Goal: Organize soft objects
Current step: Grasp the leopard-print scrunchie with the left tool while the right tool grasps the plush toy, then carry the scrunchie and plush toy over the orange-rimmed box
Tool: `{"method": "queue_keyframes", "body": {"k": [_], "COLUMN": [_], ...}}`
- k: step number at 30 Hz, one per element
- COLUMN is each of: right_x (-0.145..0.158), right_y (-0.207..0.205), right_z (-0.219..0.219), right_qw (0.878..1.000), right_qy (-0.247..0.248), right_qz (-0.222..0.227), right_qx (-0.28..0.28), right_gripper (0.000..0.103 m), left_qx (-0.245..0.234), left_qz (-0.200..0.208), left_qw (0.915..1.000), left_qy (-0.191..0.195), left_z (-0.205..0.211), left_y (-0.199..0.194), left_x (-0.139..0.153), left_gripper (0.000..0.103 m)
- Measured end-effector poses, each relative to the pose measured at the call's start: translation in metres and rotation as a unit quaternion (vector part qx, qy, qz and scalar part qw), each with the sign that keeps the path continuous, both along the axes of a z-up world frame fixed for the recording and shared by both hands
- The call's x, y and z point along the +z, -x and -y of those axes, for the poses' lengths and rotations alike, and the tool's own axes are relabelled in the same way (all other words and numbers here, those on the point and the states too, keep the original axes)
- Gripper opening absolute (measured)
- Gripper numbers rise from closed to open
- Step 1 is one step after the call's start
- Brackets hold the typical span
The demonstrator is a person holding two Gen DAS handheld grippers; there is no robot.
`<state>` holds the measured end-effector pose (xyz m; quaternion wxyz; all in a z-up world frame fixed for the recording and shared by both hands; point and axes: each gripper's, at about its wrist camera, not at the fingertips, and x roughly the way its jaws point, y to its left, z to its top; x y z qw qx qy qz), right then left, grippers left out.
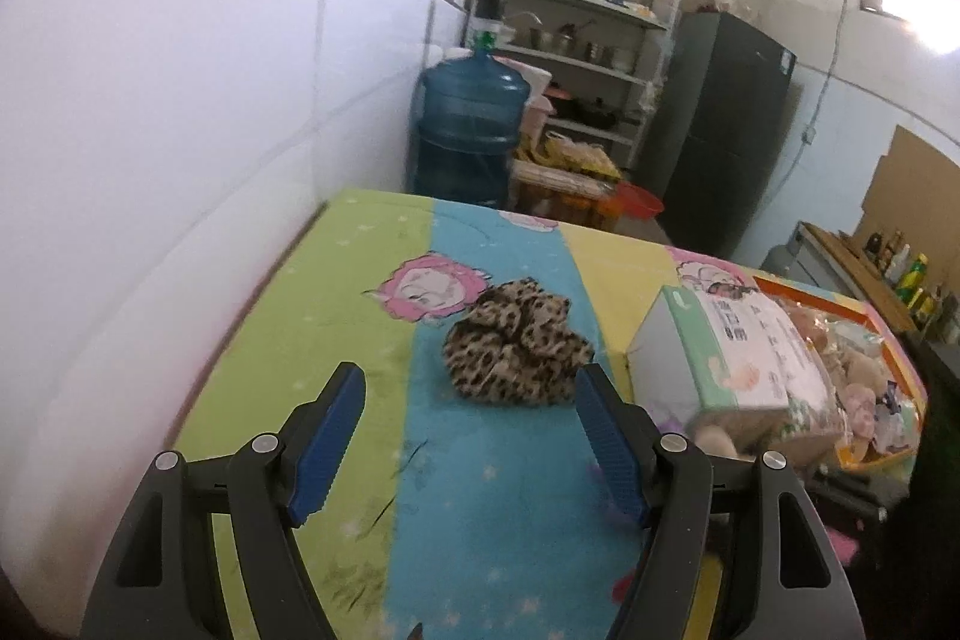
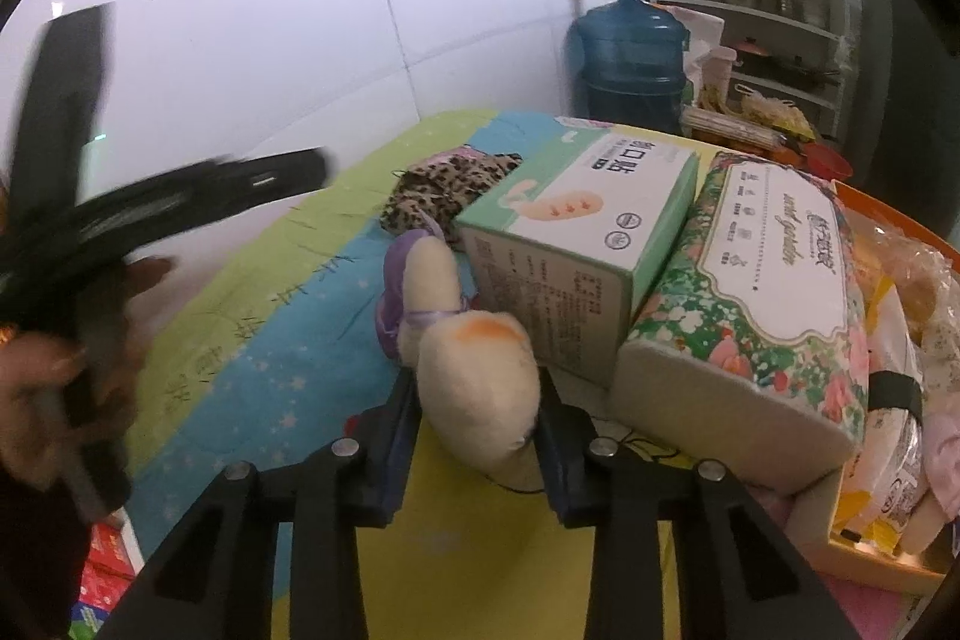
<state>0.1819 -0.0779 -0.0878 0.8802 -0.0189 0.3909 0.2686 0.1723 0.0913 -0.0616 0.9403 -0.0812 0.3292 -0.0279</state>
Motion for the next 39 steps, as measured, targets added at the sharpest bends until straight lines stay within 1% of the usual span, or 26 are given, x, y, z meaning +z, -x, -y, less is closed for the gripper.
{"method": "queue_keyframes", "body": {"k": [2, 4, 7, 10, 11, 13, 14, 15, 16, 17, 19, 20, 21, 23, 25, 29, 34, 39], "right_x": [0.0, 0.001, 0.001, 0.001, 0.001, -0.001, -0.002, -0.003, -0.003, -0.004, -0.004, -0.004, -0.004, -0.004, -0.003, 0.001, 0.004, 0.009], "right_y": [0.001, 0.002, 0.004, 0.003, 0.002, 0.002, -0.001, -0.002, -0.004, -0.005, -0.006, -0.006, -0.005, -0.007, -0.009, -0.003, 0.002, 0.009], "right_z": [0.0, -0.001, -0.003, -0.003, -0.003, -0.003, -0.002, -0.002, -0.002, -0.002, -0.003, -0.003, -0.002, 0.0, 0.001, 0.003, 0.0, -0.002], "right_qw": [1.0, 1.0, 1.0, 0.999, 0.999, 0.999, 0.999, 0.999, 0.999, 0.999, 0.998, 0.998, 0.998, 0.998, 0.998, 0.998, 0.998, 0.997], "right_qy": [-0.005, -0.007, -0.01, -0.013, -0.016, -0.021, -0.025, -0.026, -0.027, -0.027, -0.027, -0.028, -0.03, -0.036, -0.04, -0.045, -0.044, -0.039], "right_qz": [-0.001, 0.002, 0.003, 0.003, 0.0, -0.007, -0.013, -0.016, -0.02, -0.022, -0.024, -0.024, -0.024, -0.025, -0.022, -0.006, 0.012, 0.027], "right_qx": [0.007, 0.012, 0.023, 0.031, 0.034, 0.036, 0.038, 0.039, 0.04, 0.041, 0.043, 0.044, 0.044, 0.042, 0.041, 0.047, 0.053, 0.057], "right_gripper": [0.035, 0.035, 0.034, 0.034, 0.034, 0.034, 0.034, 0.035, 0.035, 0.035, 0.035, 0.035, 0.035, 0.035, 0.035, 0.034, 0.034, 0.033], "left_qx": [-0.005, -0.015, -0.017, -0.019, -0.019, -0.022, -0.023, -0.022, -0.02, -0.018, -0.013, -0.016, -0.022, -0.024, -0.031, -0.028, -0.011, 0.01], "left_qz": [-0.01, -0.036, -0.072, -0.096, -0.1, -0.111, -0.114, -0.104, -0.104, -0.103, -0.099, -0.099, -0.101, -0.091, -0.068, -0.034, 0.006, 0.045], "left_qw": [0.9999, 0.9985, 0.995, 0.9913, 0.9906, 0.989, 0.9886, 0.9899, 0.9899, 0.9904, 0.9912, 0.9907, 0.9894, 0.9909, 0.9927, 0.9953, 0.9965, 0.9973], "left_qy": [0.01, 0.038, 0.067, 0.089, 0.092, 0.095, 0.096, 0.094, 0.094, 0.09, 0.087, 0.092, 0.102, 0.096, 0.095, 0.086, 0.082, 0.057], "left_z": [0.003, 0.002, -0.001, -0.004, -0.003, -0.002, -0.002, -0.001, -0.002, -0.002, -0.002, -0.003, -0.003, -0.003, 0.0, 0.002, -0.002, -0.003], "left_y": [-0.016, -0.039, -0.066, -0.086, -0.089, -0.096, -0.099, -0.099, -0.101, -0.101, -0.102, -0.102, -0.103, -0.099, -0.092, -0.074, -0.041, 0.0], "left_x": [-0.004, -0.014, -0.03, -0.043, -0.047, -0.055, -0.058, -0.059, -0.06, -0.061, -0.064, -0.066, -0.069, -0.067, -0.058, -0.041, -0.02, 0.001], "left_gripper": [0.074, 0.074, 0.073, 0.069, 0.068, 0.062, 0.061, 0.058, 0.05, 0.045, 0.016, 0.008, 0.006, 0.005, 0.005, 0.005, 0.005, 0.005]}}
